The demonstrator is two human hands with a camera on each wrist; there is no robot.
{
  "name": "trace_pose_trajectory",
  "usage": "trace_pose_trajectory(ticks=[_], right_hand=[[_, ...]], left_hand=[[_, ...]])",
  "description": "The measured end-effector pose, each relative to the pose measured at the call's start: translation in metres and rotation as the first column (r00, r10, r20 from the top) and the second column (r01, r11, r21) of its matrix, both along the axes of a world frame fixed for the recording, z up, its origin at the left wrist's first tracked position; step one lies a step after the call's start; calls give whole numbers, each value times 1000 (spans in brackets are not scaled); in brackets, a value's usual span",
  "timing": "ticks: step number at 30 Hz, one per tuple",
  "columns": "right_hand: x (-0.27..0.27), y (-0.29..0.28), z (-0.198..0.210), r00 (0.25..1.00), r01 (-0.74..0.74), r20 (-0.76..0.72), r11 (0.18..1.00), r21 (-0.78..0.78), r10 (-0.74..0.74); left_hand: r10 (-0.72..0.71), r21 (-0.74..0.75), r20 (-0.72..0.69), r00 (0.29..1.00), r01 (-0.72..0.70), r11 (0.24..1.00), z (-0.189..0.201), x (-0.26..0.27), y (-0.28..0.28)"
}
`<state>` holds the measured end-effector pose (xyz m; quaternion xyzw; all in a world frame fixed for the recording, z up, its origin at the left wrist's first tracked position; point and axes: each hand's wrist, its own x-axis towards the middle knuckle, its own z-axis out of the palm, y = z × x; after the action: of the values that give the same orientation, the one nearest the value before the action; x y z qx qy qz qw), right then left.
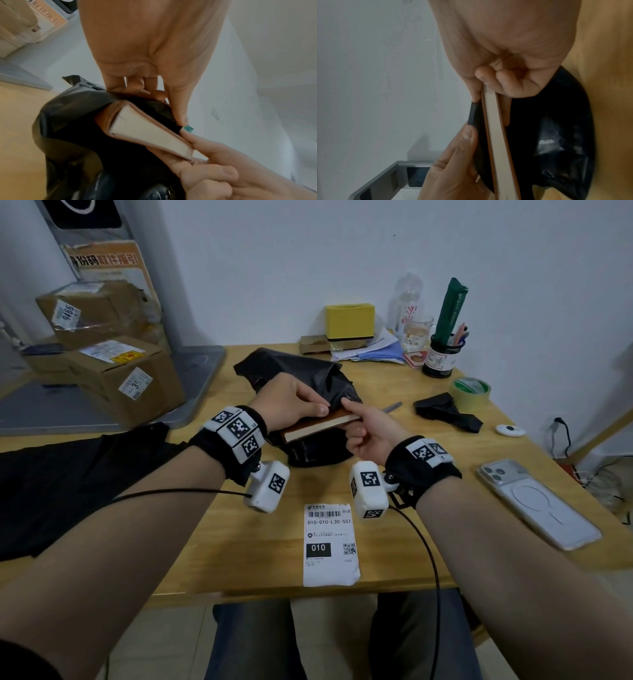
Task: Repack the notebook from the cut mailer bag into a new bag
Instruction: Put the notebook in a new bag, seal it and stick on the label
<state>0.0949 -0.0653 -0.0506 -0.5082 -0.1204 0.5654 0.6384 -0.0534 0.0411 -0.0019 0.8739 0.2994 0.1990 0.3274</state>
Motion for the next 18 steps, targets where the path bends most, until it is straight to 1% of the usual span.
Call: trace_pose_trajectory(ticks=[4, 7, 10, 12, 13, 14, 15, 16, 17, 18], right_hand=[[-4, 4, -1, 999, -28, -25, 999, 40, 29], [0, 13, -8, 997, -21, -79, 1000, -2, 21], [5, 18, -18, 994, 36, -96, 994, -99, -45], [11, 18, -21, 991, 74, -105, 993, -95, -84], [13, 17, -21, 990, 87, -106, 992, -86, -96], [15, 17, -20, 989, 101, -102, 991, -83, -109], [17, 17, -19, 989, 115, -88, 990, -82, -122], [18, 16, -17, 989, 129, -58, 988, -83, -134], [18, 16, -16, 990, 138, -19, 986, -88, -140], [18, 15, -15, 990, 142, 16, 985, -96, -141]], left_hand=[[43, -74, 75, 996, -37, 997, -3, -8, 7], [99, -168, 96, 990, -82, 982, -11, -12, 14], [192, -225, 114, 975, -163, 961, -23, -20, 20], [293, -260, 112, 950, -257, 931, -31, -27, 25], [359, -278, 92, 929, -322, 905, -34, -31, 29], [425, -301, 44, 904, -394, 868, -39, -36, 32], [478, -327, -33, 878, -462, 824, -42, -40, 33], [505, -361, -119, 855, -511, 780, -46, -43, 32], [497, -417, -189, 847, -527, 741, -49, -45, 31], [458, -500, -232, 858, -509, 701, -52, -46, 28]])
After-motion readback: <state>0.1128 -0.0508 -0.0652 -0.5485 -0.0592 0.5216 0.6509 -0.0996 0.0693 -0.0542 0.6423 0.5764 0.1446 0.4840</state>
